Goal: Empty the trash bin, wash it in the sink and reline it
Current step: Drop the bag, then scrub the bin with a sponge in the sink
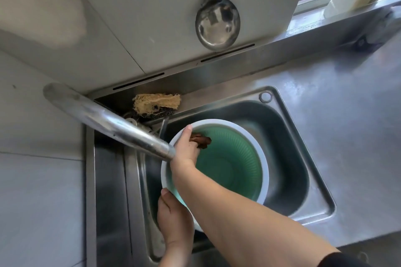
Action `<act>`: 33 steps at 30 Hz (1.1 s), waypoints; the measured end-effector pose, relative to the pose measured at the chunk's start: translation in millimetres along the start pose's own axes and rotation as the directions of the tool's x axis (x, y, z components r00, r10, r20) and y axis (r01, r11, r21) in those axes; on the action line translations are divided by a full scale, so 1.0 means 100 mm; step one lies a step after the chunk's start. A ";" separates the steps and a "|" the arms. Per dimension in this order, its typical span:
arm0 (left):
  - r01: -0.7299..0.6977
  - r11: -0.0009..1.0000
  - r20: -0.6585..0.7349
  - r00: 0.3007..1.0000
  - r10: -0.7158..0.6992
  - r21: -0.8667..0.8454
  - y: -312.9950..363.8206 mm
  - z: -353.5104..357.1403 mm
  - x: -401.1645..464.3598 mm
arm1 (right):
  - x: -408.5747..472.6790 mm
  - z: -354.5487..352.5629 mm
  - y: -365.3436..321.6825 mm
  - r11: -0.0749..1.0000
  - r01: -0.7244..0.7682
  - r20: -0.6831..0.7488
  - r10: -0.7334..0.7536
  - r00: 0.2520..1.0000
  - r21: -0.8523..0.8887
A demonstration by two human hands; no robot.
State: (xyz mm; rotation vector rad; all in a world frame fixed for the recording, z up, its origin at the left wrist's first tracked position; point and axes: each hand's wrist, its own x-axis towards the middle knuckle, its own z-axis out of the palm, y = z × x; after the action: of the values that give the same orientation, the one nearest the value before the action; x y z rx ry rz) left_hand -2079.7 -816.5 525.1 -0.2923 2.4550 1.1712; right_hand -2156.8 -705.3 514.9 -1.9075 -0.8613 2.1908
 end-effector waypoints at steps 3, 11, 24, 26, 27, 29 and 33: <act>-0.005 1.000 -0.009 1.000 0.005 0.007 -0.07 0.02 0.06 | -0.03 -0.05 0.21 0.981 0.036 0.150 -0.007 0.989 -0.189; 0.006 0.995 -0.048 0.999 -0.010 -0.095 -0.15 0.04 0.19 | -0.07 -0.48 0.69 0.759 0.327 0.546 0.044 0.837 -0.563; 0.015 0.996 -0.070 0.997 -0.021 -0.085 -0.17 -0.03 0.22 | -0.55 -1.48 0.22 -0.417 0.612 0.442 0.438 0.783 -0.671; -0.001 0.997 -0.066 0.998 -0.004 -0.071 -0.16 -0.05 0.23 | -0.58 -1.52 0.12 -0.580 0.582 0.381 0.441 0.813 -0.569; -0.009 0.997 -0.058 0.998 0.004 -0.073 -0.16 -0.05 0.24 | -0.58 -1.54 0.07 -0.650 0.573 0.359 0.447 0.819 -0.498; -0.028 0.997 -0.039 0.999 0.026 -0.071 -0.14 -0.06 0.26 | -0.52 -1.57 -0.02 -0.744 0.551 0.334 0.445 0.831 -0.379; -0.054 0.997 0.002 0.999 0.054 -0.063 -0.11 -0.08 0.30 | -0.35 -1.63 -0.18 -0.867 0.492 0.335 0.441 0.833 -0.080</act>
State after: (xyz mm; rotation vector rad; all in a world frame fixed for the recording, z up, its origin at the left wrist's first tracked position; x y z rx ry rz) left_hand -2105.0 -830.3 508.2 -0.2431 2.4404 1.2722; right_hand -2001.7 -650.2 546.5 -0.2739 1.9445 0.1574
